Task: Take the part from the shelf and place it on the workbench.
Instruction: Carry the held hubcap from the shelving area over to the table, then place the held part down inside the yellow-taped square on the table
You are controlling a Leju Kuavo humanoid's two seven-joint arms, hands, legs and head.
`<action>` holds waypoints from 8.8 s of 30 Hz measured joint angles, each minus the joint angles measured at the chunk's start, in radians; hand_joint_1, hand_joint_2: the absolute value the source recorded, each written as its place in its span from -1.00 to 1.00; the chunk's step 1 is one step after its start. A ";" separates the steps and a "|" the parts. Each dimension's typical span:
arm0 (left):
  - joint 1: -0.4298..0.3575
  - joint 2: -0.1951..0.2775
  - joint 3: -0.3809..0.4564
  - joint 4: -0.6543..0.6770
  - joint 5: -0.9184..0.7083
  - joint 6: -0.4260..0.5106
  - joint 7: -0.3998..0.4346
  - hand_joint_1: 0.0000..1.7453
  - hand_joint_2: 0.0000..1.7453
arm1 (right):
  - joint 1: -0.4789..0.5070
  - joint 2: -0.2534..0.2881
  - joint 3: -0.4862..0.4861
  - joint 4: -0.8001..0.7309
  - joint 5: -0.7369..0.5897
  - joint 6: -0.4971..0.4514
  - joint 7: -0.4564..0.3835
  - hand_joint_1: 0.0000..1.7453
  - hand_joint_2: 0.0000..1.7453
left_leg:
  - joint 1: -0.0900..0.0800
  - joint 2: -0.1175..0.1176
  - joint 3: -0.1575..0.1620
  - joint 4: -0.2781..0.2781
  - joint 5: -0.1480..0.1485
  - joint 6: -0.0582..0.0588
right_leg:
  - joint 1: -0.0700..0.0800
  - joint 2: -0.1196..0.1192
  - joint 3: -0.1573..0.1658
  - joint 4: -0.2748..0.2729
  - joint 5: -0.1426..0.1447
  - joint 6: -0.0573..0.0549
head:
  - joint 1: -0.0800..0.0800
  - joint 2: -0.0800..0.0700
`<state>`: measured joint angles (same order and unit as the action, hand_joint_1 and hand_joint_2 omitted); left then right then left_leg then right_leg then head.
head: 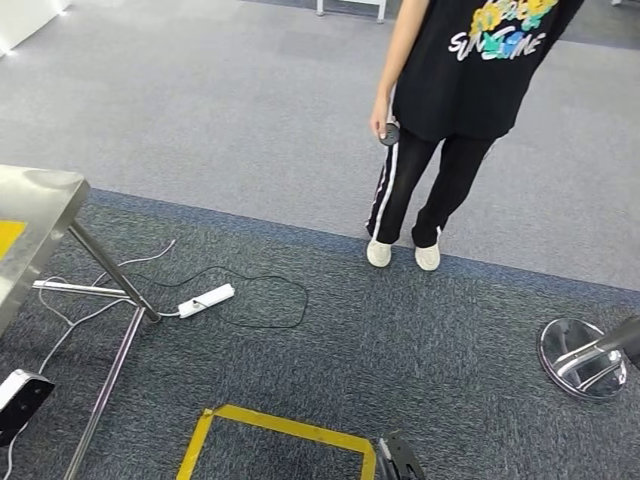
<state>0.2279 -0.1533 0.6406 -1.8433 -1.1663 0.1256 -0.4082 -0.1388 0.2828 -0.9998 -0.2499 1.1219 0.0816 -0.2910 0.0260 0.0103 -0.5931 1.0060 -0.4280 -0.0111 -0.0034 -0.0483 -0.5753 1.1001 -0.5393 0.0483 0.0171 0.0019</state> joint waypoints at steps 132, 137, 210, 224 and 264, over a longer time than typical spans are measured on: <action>-0.578 0.118 -1.134 0.568 0.102 0.091 -0.035 1.00 1.00 | -0.023 0.003 0.097 0.009 -0.110 0.052 0.058 -1.00 -1.00 | -0.023 -0.026 0.043 -0.017 -0.036 0.024 | -0.009 0.050 -0.143 0.085 0.072 0.019 | -0.004 0.000; -0.584 0.115 -1.127 0.588 0.101 0.090 -0.030 1.00 1.00 | -0.016 0.002 0.097 0.009 -0.116 0.050 0.061 -1.00 -1.00 | -0.021 -0.029 0.067 0.005 -0.063 -0.008 | -0.009 0.052 -0.061 -0.065 0.112 -0.016 | -0.005 0.000; -0.941 -0.052 -0.945 1.113 -0.229 0.115 0.324 -1.00 -1.00 | -0.036 0.002 0.143 0.014 -0.150 0.074 0.092 -1.00 -1.00 | -0.041 -0.035 -0.047 -0.003 0.041 0.016 | 0.010 0.068 -0.016 -0.067 0.076 -0.022 | -0.005 0.000; -0.926 -0.054 -0.865 1.110 -0.298 0.126 0.363 -1.00 -1.00 | -0.033 0.003 0.143 0.014 -0.151 0.061 0.084 -1.00 -1.00 | -0.045 -0.035 -0.049 0.001 0.037 0.026 | 0.005 0.068 -0.015 -0.070 0.076 -0.017 | -0.006 0.000; -0.838 -0.010 -0.752 1.025 -0.305 0.130 0.314 -1.00 -1.00 | -0.036 0.004 0.143 0.015 -0.137 0.062 0.094 -1.00 -1.00 | -0.028 -0.019 -0.001 -0.013 0.008 0.035 | -0.008 0.055 -0.183 0.121 0.024 0.014 | 0.004 0.000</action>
<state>-0.6099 -0.1635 -0.1111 -0.8179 -1.4717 0.2552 -0.0945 -0.1748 0.2868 -0.8568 -0.2346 0.9845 0.1440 -0.1968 -0.0022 -0.0086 -0.5941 0.9934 -0.4198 0.0236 -0.0116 0.0067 -0.7586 1.2208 -0.5156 0.0618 0.0214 0.0019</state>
